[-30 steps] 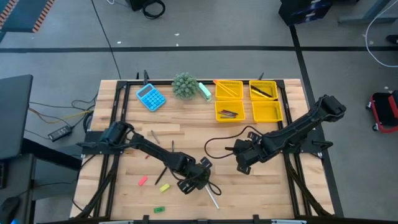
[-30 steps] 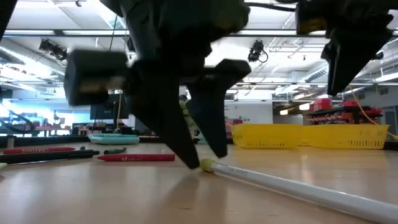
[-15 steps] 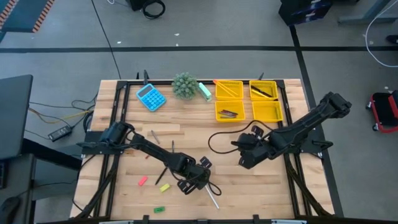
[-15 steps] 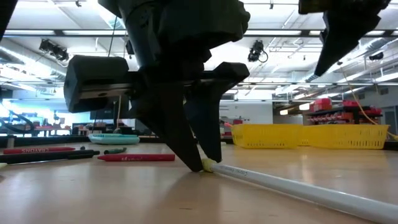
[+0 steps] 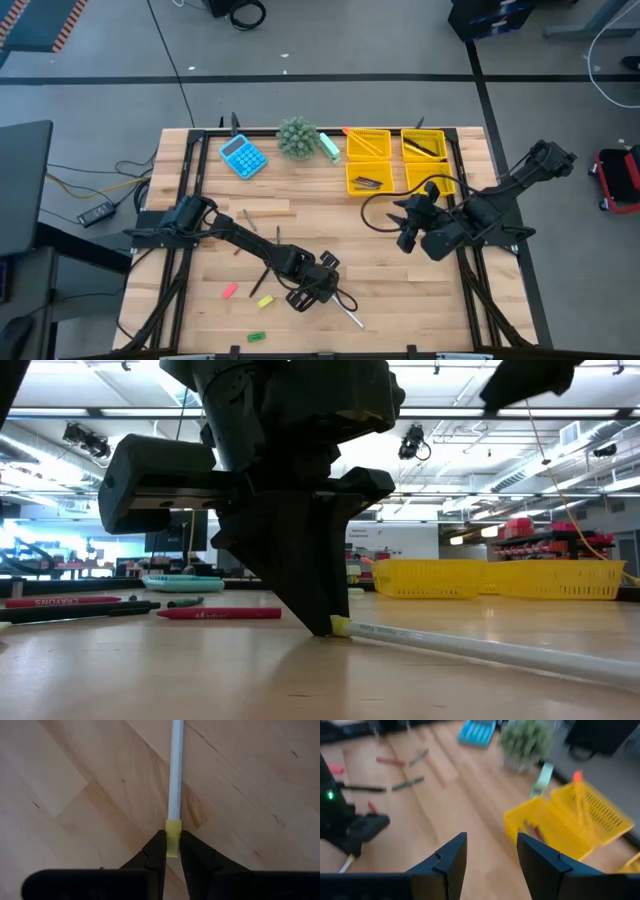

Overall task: Sort crayons/erasers/pens/pencils in bins
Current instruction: Put the white pencil into the top left yellow bin

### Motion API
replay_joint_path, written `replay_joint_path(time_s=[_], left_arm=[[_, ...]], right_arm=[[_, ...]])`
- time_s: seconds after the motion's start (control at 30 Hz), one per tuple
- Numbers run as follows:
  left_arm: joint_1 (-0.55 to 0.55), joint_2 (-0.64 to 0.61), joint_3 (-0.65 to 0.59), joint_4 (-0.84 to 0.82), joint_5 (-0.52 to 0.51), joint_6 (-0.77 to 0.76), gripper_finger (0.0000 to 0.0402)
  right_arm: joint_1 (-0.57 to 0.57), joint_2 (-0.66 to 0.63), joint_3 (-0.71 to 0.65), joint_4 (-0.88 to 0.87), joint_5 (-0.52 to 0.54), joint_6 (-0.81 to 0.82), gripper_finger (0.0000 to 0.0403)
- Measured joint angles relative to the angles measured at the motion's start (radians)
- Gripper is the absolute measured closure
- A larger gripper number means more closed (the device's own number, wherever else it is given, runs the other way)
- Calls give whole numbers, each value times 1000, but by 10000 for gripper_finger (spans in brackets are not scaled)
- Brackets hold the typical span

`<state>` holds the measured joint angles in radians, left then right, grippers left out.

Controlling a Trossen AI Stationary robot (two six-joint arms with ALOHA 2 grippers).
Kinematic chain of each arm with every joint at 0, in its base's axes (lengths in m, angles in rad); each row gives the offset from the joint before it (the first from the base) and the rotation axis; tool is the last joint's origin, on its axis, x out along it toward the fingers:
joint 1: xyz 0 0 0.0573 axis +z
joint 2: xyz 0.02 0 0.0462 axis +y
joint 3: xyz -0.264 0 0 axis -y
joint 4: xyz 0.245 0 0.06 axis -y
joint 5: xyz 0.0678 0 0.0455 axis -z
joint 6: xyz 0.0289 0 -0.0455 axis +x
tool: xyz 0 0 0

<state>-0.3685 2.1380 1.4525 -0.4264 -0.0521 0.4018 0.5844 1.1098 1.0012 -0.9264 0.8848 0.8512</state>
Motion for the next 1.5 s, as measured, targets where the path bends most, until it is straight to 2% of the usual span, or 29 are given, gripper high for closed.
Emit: replay_joint_path(time_s=[0.13, 0.27, 0.5, 0.63, 0.77, 0.93, 1.17, 1.3, 1.5], left_arm=[[4, 0, 0, -2, 0, -30, 347], [6, 0, 0, -2, 0, -68, 340], [6, 0, 0, -5, -6, -155, 350], [1, 0, 4, -19, -9, -218, 352], [-13, 1, 4, -13, -55, -234, 345], [-19, 1, 3, -10, -84, -309, 352], [-68, 2, 2, -8, -122, -399, 352], [-101, 4, 3, 2, -205, -467, 354], [-115, 13, 115, -82, -203, -477, 361]], right_arm=[[28, -24, 0, 1, 86, -16, 224], [35, -33, 0, 1, 110, -22, 224], [41, -19, 0, 1, 43, -11, 224], [55, -12, 0, 9, 72, -14, 224], [54, -13, 0, 9, 74, -24, 224], [71, -9, -3, 14, -12, 15, 224], [133, -3, -39, 29, 28, 48, 224], [155, -3, -42, 31, 27, 36, 224], [165, -3, -42, 32, 27, 19, 224]])
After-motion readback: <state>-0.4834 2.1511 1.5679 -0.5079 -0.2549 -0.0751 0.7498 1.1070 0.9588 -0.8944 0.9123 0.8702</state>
